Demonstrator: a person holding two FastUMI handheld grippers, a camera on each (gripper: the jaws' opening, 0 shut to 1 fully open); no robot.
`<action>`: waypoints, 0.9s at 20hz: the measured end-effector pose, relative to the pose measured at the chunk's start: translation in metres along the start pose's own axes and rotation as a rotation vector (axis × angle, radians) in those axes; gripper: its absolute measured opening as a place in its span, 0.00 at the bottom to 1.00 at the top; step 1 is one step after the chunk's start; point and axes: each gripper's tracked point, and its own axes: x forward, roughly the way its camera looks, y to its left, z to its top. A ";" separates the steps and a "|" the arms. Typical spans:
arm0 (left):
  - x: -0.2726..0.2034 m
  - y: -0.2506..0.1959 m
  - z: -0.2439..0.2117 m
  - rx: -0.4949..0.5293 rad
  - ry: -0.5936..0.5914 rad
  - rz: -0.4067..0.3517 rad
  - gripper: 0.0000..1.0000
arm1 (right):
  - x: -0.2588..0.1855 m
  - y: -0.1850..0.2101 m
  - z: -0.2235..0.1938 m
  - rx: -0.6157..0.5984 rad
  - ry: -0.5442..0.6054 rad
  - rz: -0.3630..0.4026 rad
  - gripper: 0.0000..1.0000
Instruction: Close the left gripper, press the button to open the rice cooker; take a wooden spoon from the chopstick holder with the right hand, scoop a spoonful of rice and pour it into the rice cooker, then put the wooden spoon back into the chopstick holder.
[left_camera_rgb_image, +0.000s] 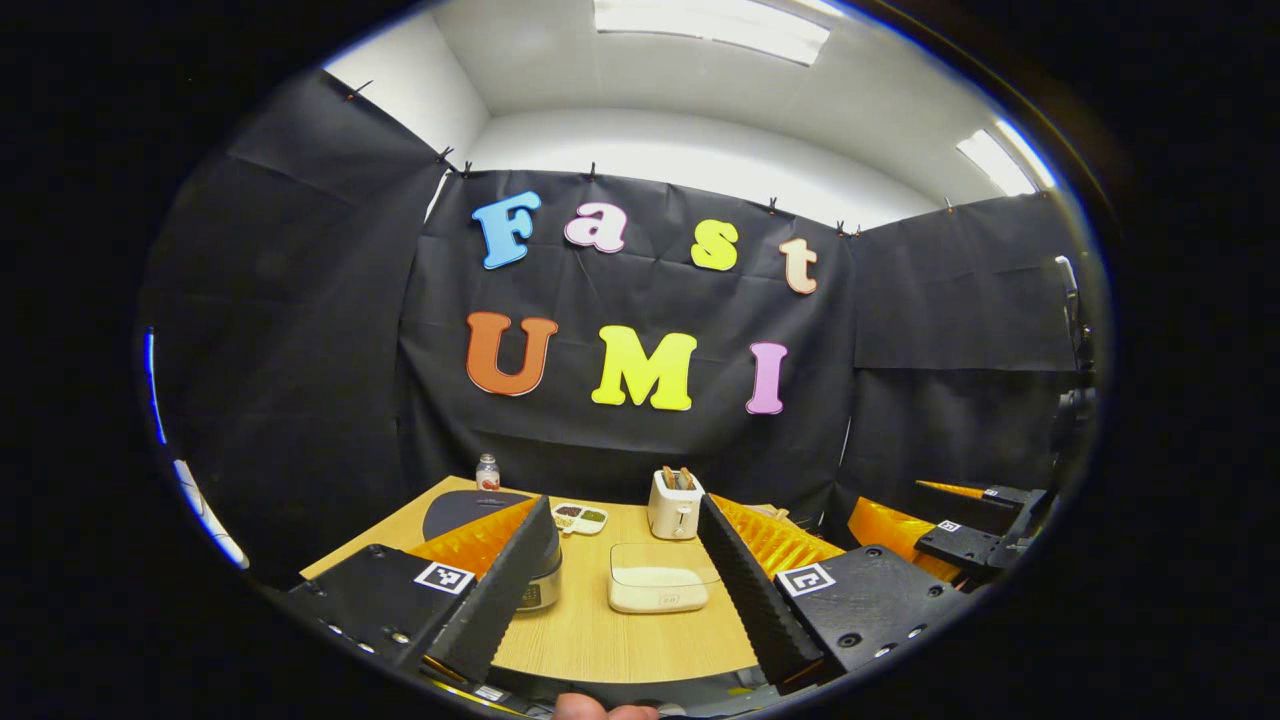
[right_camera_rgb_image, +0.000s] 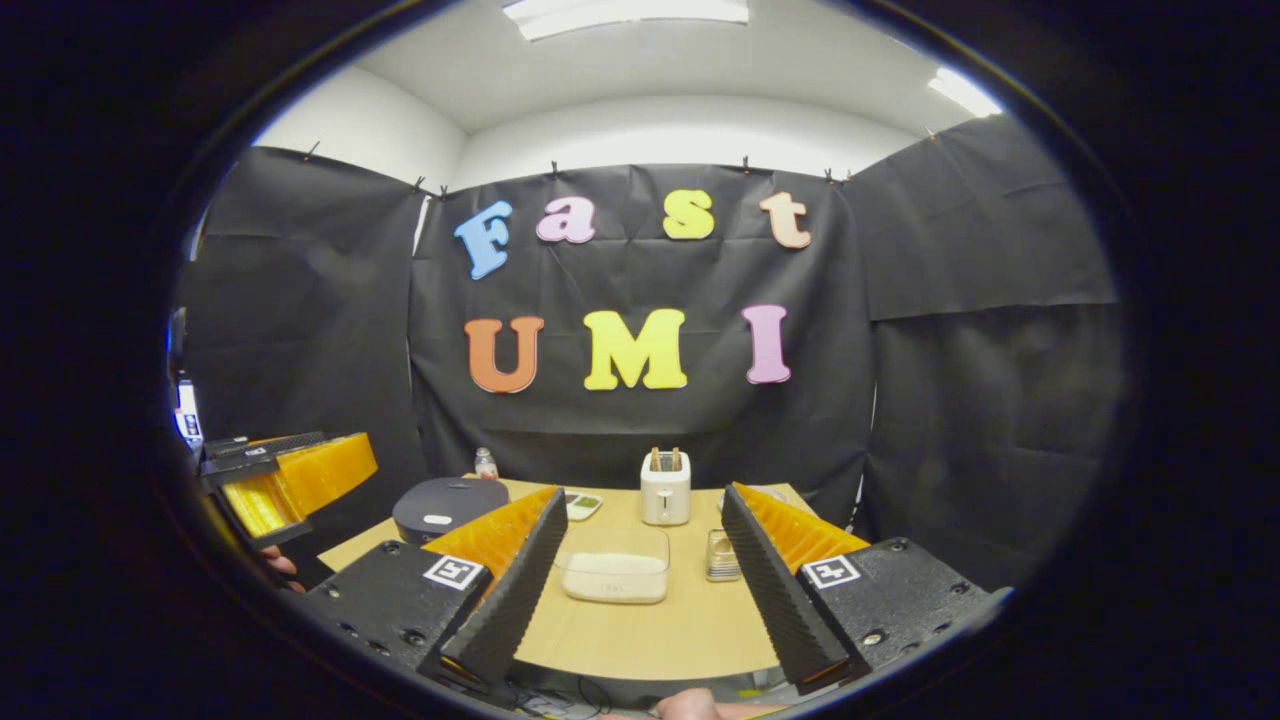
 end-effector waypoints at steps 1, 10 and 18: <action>-0.001 0.000 0.001 0.001 -0.002 0.001 0.95 | -0.002 0.001 -0.001 0.001 0.000 0.002 1.00; -0.006 0.004 0.002 0.003 -0.005 0.010 0.95 | 0.002 0.013 -0.002 -0.022 0.006 0.032 0.99; -0.006 0.018 0.001 0.020 -0.007 0.035 0.95 | 0.016 0.029 -0.005 -0.024 0.011 0.051 1.00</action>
